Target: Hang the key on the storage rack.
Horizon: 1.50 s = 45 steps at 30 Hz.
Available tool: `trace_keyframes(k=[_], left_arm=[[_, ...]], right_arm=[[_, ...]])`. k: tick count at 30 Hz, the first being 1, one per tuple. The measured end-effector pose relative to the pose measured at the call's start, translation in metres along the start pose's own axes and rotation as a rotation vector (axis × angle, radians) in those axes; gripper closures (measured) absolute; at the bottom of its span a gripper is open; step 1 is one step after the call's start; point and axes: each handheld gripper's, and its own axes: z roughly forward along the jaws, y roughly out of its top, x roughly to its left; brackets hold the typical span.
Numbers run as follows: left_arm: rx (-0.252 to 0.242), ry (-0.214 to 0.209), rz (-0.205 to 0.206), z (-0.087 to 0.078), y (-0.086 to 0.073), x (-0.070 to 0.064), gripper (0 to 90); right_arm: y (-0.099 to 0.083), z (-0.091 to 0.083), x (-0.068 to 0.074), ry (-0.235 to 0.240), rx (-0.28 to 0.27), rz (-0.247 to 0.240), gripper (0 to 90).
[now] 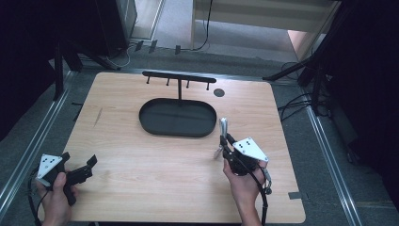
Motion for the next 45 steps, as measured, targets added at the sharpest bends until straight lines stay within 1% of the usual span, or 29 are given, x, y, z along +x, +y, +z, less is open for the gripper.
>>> trace_keyframes(k=[1, 3, 4, 5, 6, 7, 9, 10, 12, 13, 14, 16, 19, 20, 21, 23, 24, 25, 26, 27, 28, 29, 30, 31, 35, 43, 45], left_arm=[[-0.002, -0.001, -0.002, 0.0, 0.0, 0.0, 0.0], [-0.002, -0.001, -0.002, 0.0, 0.0, 0.0, 0.0], [-0.002, -0.001, -0.002, 0.0, 0.0, 0.0, 0.0], [-0.002, 0.0, -0.002, 0.0, 0.0, 0.0, 0.0], [-0.001, -0.001, -0.002, 0.0, 0.0, 0.0, 0.0], [-0.001, -0.001, -0.002, 0.0, 0.0, 0.0, 0.0], [-0.002, -0.001, -0.003, 0.0, 0.0, 0.0, 0.0], [-0.001, 0.0, -0.003, 0.0, 0.0, 0.0, 0.0], [-0.001, 0.0, -0.003, 0.0, 0.0, 0.0, 0.0], [-0.001, -0.001, -0.003, 0.0, 0.0, 0.0, 0.0], [-0.001, -0.001, -0.003, 0.0, 0.0, 0.0, 0.0], [0.0, 0.0, -0.003, 0.0, 0.0, 0.0, 0.0], [0.0, 0.0, -0.004, 0.0, 0.0, 0.0, 0.0], [0.0, 0.0, -0.004, 0.0, 0.0, 0.0, 0.0], [0.001, 0.0, -0.003, 0.0, 0.0, 0.001, 0.0], [0.0, -0.001, -0.005, 0.0, 0.0, 0.001, 0.0], [0.0, -0.001, -0.006, 0.0, 0.0, 0.001, 0.0], [-0.001, -0.002, -0.006, 0.0, 0.0, 0.001, 0.0], [0.0, -0.002, -0.006, 0.0, 0.0, 0.001, 0.0], [0.0, -0.002, -0.006, 0.0, 0.0, 0.001, 0.0], [0.0, -0.001, -0.006, 0.0, 0.0, 0.001, 0.0], [0.0, -0.001, -0.006, 0.0, 0.0, 0.001, 0.0], [0.0, -0.002, -0.007, 0.0, 0.0, 0.001, 0.0], [0.0, -0.002, -0.007, 0.0, 0.0, 0.001, 0.0], [-0.001, -0.003, -0.008, 0.0, 0.0, 0.001, 0.0], [-0.001, -0.005, -0.007, 0.0, 0.0, 0.001, 0.0], [-0.001, -0.005, -0.007, 0.0, 0.0, 0.001, 0.0]], right_arm=[[0.0, 0.0, 0.001, 0.0, -0.016, 0.004, 75.7], [0.001, 0.003, 0.001, 0.011, -0.093, 0.029, 75.7], [0.001, 0.003, 0.001, 0.011, -0.093, 0.029, 75.7], [0.002, 0.004, 0.001, 0.016, -0.112, 0.035, 75.7], [0.002, 0.006, 0.002, 0.036, -0.162, 0.051, 75.7], [0.002, 0.006, 0.002, 0.036, -0.162, 0.051, 75.7], [0.003, 0.008, 0.002, 0.054, -0.203, 0.064, 75.7], [0.003, 0.01, 0.001, 0.055, -0.216, 0.063, 75.7], [0.004, 0.013, 0.0, 0.082, -0.239, 0.065, 75.7], [0.004, 0.017, 0.0, 0.115, -0.26, 0.049, 75.7], [0.005, 0.019, -0.001, 0.132, -0.271, 0.036, 75.7], [0.005, 0.02, 0.0, 0.141, -0.273, 0.04, 75.7], [0.008, 0.026, -0.001, 0.185, -0.307, 0.051, 75.7], [0.009, 0.028, 0.0, 0.197, -0.312, 0.052, 75.7], [0.012, 0.032, 0.002, 0.206, -0.319, 0.035, 75.7], [0.012, 0.034, 0.003, 0.208, -0.32, 0.03, 75.7], [0.015, 0.039, 0.007, 0.215, -0.325, 0.015, 75.7], [0.015, 0.039, 0.007, 0.215, -0.325, 0.015, 75.7], [0.018, 0.044, 0.011, 0.22, -0.334, 0.003, 75.7], [0.018, 0.044, 0.011, 0.22, -0.334, 0.003, 75.7], [0.02, 0.048, 0.013, 0.228, -0.335, 0.0, 75.7], [0.02, 0.048, 0.013, 0.228, -0.335, 0.0, 75.7], [0.023, 0.053, 0.016, 0.235, -0.335, -0.001, 75.7], [0.023, 0.053, 0.016, 0.235, -0.335, -0.001, 75.7], [0.027, 0.064, 0.023, 0.246, -0.326, -0.02, 75.7], [0.033, 0.086, 0.035, 0.279, -0.298, -0.03, 75.7], [0.034, 0.091, 0.037, 0.288, -0.284, -0.036, 75.7]])
